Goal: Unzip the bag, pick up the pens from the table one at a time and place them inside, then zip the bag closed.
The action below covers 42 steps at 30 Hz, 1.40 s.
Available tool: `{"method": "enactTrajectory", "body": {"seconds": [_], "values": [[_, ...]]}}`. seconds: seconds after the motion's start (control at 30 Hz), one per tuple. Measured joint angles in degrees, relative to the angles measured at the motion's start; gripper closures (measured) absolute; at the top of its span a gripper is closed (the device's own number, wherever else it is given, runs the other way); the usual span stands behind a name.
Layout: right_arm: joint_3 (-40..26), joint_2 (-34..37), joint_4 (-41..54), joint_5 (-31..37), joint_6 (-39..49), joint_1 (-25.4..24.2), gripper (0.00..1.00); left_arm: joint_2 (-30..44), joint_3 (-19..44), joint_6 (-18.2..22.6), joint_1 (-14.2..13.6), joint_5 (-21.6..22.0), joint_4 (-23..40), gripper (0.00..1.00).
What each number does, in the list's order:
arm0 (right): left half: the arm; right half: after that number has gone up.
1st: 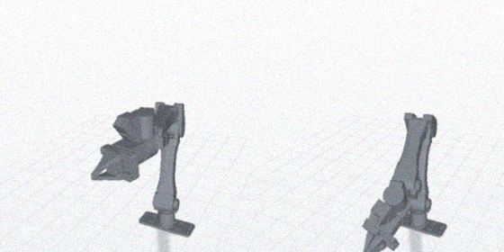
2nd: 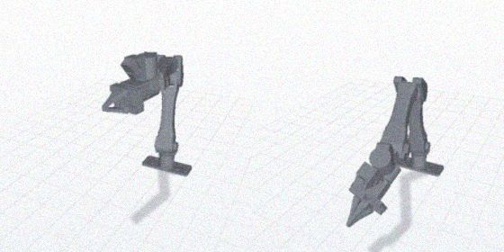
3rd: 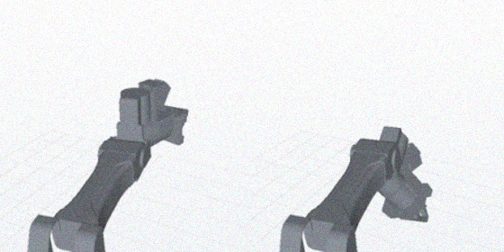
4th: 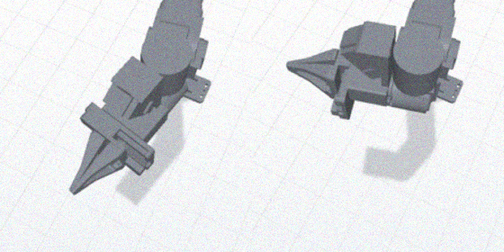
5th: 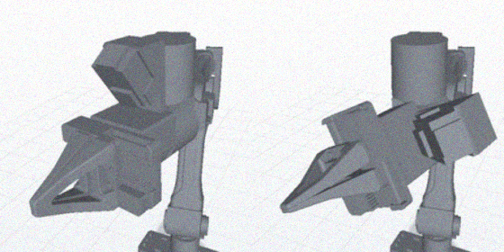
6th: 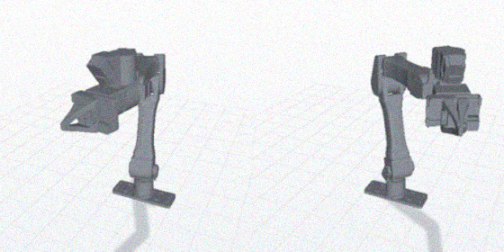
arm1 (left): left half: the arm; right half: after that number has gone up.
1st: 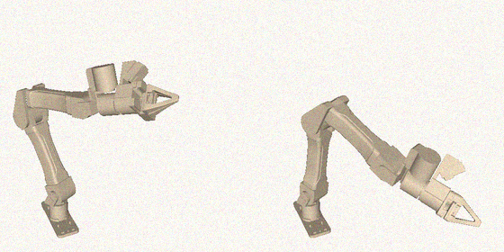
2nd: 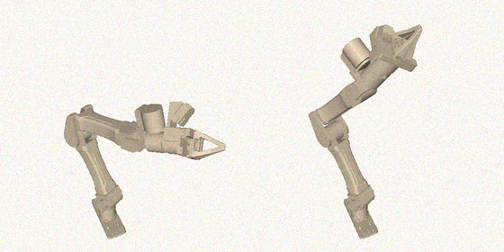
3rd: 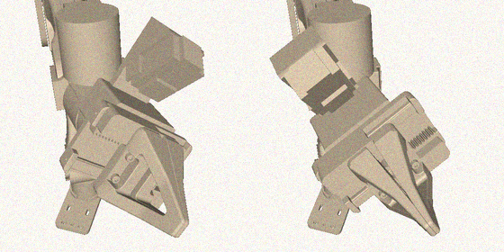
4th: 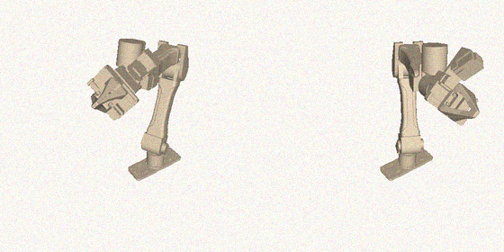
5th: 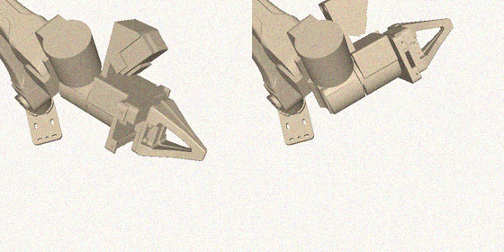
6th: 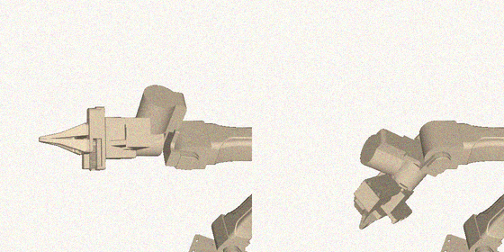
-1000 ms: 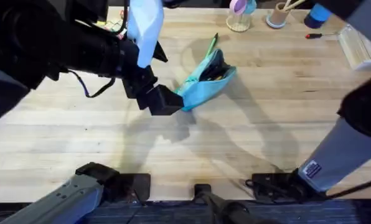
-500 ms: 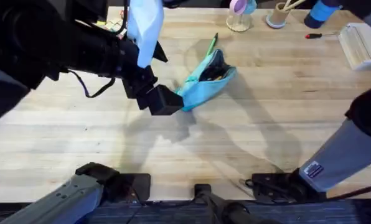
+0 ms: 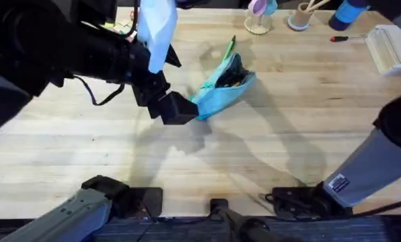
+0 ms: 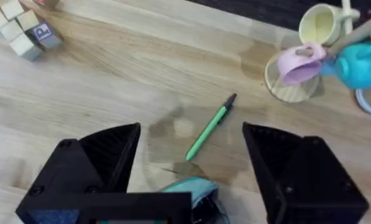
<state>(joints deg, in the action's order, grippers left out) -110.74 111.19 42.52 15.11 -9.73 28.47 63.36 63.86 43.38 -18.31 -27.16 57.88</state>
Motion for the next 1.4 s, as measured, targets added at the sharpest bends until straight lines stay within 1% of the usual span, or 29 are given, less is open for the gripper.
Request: {"method": "enactTrajectory", "body": {"seconds": [0.13, 0.4, 0.5, 0.63, 0.87, 1.13, 1.4], "values": [[0.00, 0.01, 0.76, -0.17, -2.78, -1.41, 0.005, 0.01, 0.00, 0.00, 0.00, 0.00, 0.01, 0.007], [0.00, 0.27, 2.71, -0.15, -11.41, -6.70, 0.005, 0.01, 0.00, 0.00, 0.00, 0.00, 0.01, 0.006], [0.00, 1.21, 2.67, -0.15, -13.36, -7.76, 0.005, 0.01, 0.00, 0.00, 0.00, 0.00, -0.01, 0.007], [0.00, 3.73, 2.58, -0.17, -14.83, -7.56, 0.005, 0.01, 0.00, 0.00, 0.00, 0.00, 0.01, 0.008], [0.00, 8.91, 2.58, -0.20, -20.11, -7.26, 0.004, 0.01, 0.00, 0.00, 0.00, 0.00, 0.00, 0.008], [0.00, 11.35, 2.27, -0.19, -23.94, -7.26, 0.005, 0.01, 0.00, 0.00, 0.00, 0.00, 0.01, 0.007], [0.00, 14.99, -0.58, -0.19, -25.75, -7.26, 0.004, 0.01, 0.00, 0.00, 0.00, 0.00, 0.01, 0.007]]}}
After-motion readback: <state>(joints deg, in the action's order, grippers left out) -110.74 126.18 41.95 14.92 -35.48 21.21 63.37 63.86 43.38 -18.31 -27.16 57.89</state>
